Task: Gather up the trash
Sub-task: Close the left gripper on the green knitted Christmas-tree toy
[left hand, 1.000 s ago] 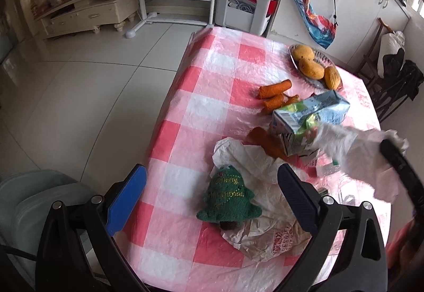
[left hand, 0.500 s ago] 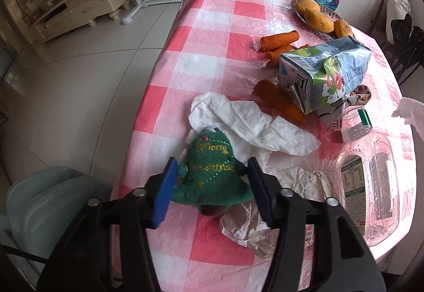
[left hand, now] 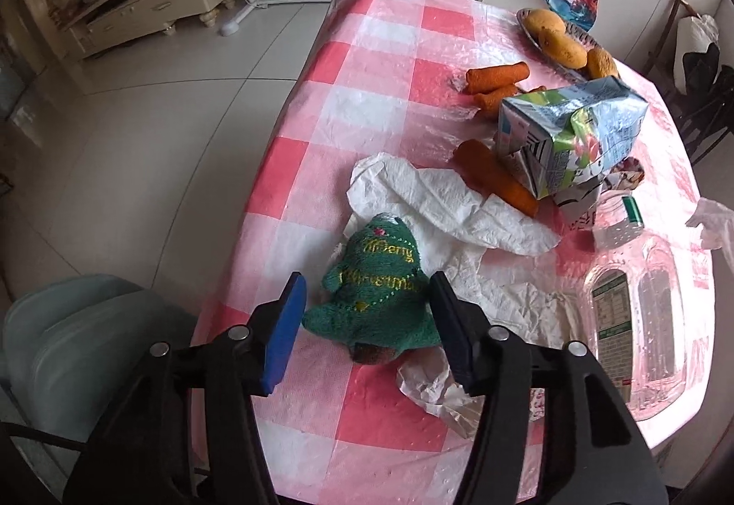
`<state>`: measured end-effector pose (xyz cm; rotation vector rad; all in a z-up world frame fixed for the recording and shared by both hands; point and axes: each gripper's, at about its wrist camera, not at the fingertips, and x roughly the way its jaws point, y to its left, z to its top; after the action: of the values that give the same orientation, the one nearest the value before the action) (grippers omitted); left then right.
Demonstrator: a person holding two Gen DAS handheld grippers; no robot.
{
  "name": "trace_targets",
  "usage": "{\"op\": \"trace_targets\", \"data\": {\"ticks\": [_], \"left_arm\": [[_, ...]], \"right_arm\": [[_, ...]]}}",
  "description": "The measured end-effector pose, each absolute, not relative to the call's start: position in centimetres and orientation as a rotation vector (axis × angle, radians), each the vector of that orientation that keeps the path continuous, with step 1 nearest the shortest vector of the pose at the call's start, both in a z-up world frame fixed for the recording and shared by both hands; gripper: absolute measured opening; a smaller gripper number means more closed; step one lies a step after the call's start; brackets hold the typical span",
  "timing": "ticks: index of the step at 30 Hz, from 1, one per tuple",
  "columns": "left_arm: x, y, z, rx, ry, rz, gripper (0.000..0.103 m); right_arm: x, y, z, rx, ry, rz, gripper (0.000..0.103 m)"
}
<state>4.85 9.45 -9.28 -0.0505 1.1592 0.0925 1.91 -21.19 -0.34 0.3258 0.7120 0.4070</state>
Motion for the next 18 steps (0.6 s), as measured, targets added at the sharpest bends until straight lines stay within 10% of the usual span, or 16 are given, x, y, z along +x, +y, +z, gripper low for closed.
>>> {"op": "trace_targets", "data": {"ticks": [9,18], "left_arm": [[4.3,10.2,-8.0,-0.068,1.111,0.082,0.012],[3.9,10.6,-6.8,-0.071,1.095,0.05,0.009]], "right_arm": [[1.3,-21.2,0.1,0.324,0.7,0.425,0.008],[1.3,-20.7,-0.1,0.31,0.709,0.44,0.008]]}}
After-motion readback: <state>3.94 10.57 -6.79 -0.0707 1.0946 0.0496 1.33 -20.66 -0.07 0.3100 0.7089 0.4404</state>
